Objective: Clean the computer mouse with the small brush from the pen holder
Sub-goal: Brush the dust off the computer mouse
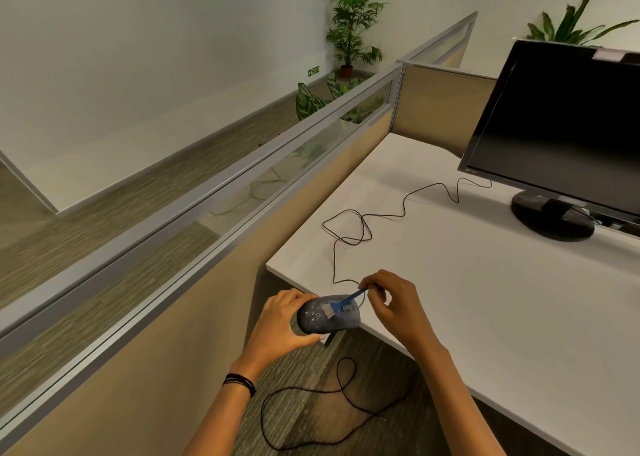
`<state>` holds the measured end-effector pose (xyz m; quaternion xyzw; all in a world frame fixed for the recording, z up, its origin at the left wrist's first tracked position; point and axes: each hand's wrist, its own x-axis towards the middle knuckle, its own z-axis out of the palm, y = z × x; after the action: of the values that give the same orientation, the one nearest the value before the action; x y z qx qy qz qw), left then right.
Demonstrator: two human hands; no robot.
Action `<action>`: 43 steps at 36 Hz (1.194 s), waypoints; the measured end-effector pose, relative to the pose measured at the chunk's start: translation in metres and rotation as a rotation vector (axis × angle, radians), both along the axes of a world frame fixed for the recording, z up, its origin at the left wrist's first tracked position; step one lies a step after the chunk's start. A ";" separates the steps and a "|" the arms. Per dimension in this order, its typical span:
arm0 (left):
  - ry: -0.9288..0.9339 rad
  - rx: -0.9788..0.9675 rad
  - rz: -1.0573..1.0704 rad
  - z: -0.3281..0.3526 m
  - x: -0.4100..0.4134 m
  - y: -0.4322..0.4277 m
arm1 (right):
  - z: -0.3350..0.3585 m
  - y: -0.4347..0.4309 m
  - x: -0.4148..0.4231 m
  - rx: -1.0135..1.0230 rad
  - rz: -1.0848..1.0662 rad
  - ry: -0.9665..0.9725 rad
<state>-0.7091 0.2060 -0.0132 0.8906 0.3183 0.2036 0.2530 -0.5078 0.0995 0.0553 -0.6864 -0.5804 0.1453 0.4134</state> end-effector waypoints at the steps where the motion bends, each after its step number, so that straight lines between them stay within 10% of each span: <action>1: 0.002 -0.002 0.000 -0.001 0.000 0.000 | 0.000 0.000 -0.001 -0.016 0.022 0.000; 43: -0.022 -0.017 0.029 -0.003 -0.009 -0.001 | -0.003 -0.004 0.004 -0.119 0.101 0.003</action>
<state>-0.7177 0.2048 -0.0164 0.8814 0.3302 0.2145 0.2610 -0.5036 0.0951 0.0522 -0.6796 -0.6037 0.2013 0.3649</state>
